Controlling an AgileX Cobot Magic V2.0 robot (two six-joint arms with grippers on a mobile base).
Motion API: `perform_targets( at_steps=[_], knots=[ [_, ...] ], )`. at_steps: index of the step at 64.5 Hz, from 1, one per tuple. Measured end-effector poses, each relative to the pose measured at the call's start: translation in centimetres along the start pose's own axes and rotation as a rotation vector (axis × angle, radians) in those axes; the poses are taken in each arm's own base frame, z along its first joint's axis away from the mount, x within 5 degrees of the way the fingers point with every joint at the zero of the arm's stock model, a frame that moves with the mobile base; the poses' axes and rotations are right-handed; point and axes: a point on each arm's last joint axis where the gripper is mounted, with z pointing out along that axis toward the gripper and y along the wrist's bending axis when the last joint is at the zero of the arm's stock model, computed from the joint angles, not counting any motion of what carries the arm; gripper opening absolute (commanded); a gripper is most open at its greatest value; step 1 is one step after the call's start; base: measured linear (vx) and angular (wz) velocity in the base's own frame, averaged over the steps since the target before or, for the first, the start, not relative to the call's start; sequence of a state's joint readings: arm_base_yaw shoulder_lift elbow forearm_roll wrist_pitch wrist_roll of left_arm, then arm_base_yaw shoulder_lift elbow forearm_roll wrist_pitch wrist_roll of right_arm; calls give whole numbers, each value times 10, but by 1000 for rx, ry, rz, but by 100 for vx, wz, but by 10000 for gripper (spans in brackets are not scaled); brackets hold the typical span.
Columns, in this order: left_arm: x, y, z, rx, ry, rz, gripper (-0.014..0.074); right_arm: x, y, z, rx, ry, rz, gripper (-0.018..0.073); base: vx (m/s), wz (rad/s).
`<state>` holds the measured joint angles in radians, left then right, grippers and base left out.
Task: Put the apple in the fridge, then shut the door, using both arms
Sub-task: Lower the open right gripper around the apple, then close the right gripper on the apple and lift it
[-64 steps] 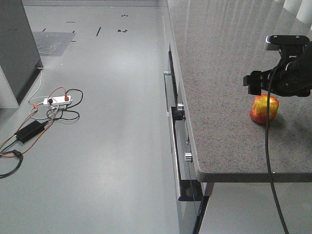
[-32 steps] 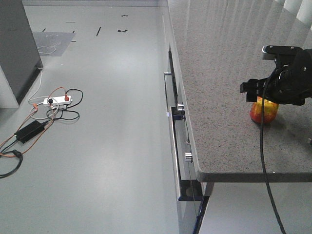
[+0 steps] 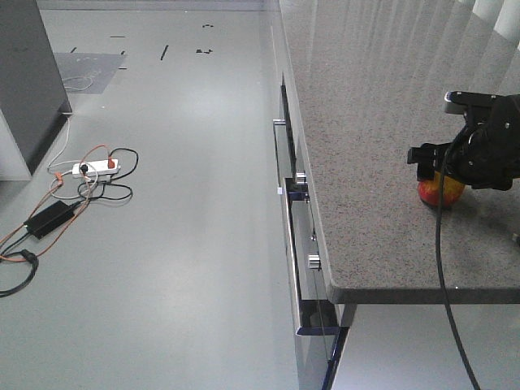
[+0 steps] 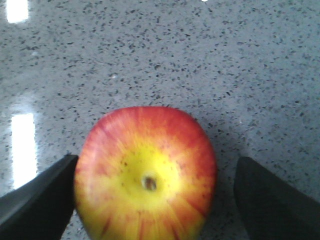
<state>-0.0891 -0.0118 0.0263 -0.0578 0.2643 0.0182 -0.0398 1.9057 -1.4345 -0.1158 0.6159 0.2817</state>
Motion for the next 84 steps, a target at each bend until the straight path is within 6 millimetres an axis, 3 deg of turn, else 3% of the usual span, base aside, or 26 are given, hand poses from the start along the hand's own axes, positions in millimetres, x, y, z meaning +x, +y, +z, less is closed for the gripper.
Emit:
perform_targets(
  at_steps=[16, 45, 60, 70, 84],
  knots=[
    [0, 0, 0, 0, 0, 0, -5, 0, 0, 6, -3, -5, -10, 548, 0, 0],
    [0, 0, 0, 0, 0, 0, -5, 2, 0, 11, -5, 5, -8, 145, 0, 0],
    [0, 0, 0, 0, 0, 0, -5, 2, 0, 10, -5, 3, -8, 90, 0, 0],
    [0, 0, 0, 0, 0, 0, -5, -2, 0, -7, -6, -15, -46, 93, 0, 0],
    [0, 0, 0, 0, 0, 0, -5, -8, 8, -57, -27, -104, -168, 98, 0, 0]
  ],
)
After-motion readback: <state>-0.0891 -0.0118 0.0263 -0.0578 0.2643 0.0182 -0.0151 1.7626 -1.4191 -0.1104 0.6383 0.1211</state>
